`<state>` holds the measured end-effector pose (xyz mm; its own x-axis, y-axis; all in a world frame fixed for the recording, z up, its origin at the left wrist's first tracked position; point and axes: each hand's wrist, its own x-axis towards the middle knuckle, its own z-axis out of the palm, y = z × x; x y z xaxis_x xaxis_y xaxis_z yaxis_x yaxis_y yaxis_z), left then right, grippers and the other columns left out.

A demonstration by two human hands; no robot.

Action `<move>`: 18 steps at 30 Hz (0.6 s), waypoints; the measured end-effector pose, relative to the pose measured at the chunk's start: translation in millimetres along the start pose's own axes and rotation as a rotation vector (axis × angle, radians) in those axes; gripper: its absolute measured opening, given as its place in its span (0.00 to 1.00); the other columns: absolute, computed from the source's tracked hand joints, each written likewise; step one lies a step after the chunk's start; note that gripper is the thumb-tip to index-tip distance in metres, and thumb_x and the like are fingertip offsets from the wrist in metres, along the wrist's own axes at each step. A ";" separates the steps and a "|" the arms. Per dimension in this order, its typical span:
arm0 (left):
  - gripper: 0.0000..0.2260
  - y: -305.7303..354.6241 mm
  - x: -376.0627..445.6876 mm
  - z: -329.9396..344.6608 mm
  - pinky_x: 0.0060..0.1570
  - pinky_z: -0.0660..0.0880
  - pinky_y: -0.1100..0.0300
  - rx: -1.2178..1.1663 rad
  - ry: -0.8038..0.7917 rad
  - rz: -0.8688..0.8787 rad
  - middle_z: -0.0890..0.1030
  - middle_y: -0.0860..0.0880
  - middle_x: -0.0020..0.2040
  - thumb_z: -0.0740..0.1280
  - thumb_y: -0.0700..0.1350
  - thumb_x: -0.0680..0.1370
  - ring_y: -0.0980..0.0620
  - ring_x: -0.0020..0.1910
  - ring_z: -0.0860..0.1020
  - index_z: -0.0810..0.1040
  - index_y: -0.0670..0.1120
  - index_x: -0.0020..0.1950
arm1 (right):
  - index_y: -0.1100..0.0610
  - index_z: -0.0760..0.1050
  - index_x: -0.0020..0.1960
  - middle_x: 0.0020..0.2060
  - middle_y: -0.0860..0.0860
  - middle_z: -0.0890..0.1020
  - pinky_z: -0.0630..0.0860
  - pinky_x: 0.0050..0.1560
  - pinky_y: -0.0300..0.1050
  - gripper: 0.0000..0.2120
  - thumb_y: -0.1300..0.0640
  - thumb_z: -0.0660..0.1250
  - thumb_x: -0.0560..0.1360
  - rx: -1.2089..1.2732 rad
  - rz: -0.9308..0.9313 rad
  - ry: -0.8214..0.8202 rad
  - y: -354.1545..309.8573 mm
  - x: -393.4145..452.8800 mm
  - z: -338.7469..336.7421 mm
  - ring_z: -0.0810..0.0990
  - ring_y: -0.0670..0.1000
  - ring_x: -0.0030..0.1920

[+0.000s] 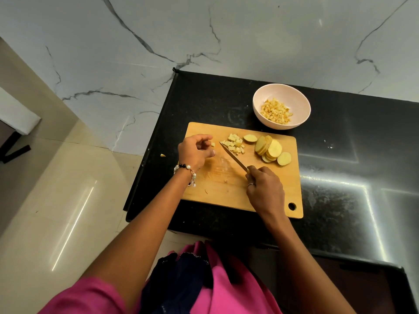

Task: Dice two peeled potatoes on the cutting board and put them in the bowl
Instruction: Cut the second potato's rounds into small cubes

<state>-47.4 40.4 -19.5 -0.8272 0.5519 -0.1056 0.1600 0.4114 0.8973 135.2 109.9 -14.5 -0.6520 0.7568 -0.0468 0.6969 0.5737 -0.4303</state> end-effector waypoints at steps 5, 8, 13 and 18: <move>0.13 -5.9 7.4 -12.3 0.47 0.79 0.65 -0.056 0.108 -0.026 0.83 0.51 0.46 0.72 0.35 0.71 0.57 0.44 0.81 0.82 0.44 0.54 | 0.54 0.71 0.68 0.53 0.54 0.76 0.73 0.43 0.48 0.18 0.57 0.60 0.79 -0.058 -0.058 -0.071 -4.7 -3.4 0.7 0.73 0.54 0.53; 0.08 -8.3 10.2 -17.2 0.45 0.81 0.60 -0.122 0.165 -0.087 0.83 0.48 0.45 0.69 0.37 0.75 0.54 0.41 0.82 0.82 0.42 0.54 | 0.52 0.69 0.70 0.58 0.54 0.75 0.74 0.48 0.50 0.20 0.58 0.58 0.79 -0.183 -0.136 -0.128 -12.4 -2.0 5.6 0.72 0.56 0.56; 0.07 -5.8 10.0 -15.4 0.41 0.80 0.63 -0.150 0.164 -0.110 0.84 0.48 0.44 0.68 0.39 0.76 0.54 0.39 0.82 0.82 0.42 0.54 | 0.54 0.68 0.69 0.59 0.55 0.74 0.72 0.49 0.52 0.18 0.59 0.55 0.80 -0.258 -0.138 -0.082 -28.5 14.4 10.6 0.71 0.57 0.57; 0.07 -4.8 7.4 -10.8 0.42 0.81 0.58 -0.179 0.218 -0.151 0.83 0.49 0.41 0.68 0.44 0.77 0.54 0.38 0.82 0.82 0.43 0.52 | 0.54 0.70 0.67 0.57 0.56 0.75 0.75 0.49 0.53 0.18 0.60 0.56 0.79 -0.220 -0.023 -0.041 -28.5 26.6 11.7 0.72 0.57 0.57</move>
<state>-60.1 34.6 -20.0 -0.9336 0.3177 -0.1660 -0.0544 0.3322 0.9416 94.5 110.0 -14.0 -0.6768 0.7321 -0.0776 0.7273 0.6485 -0.2247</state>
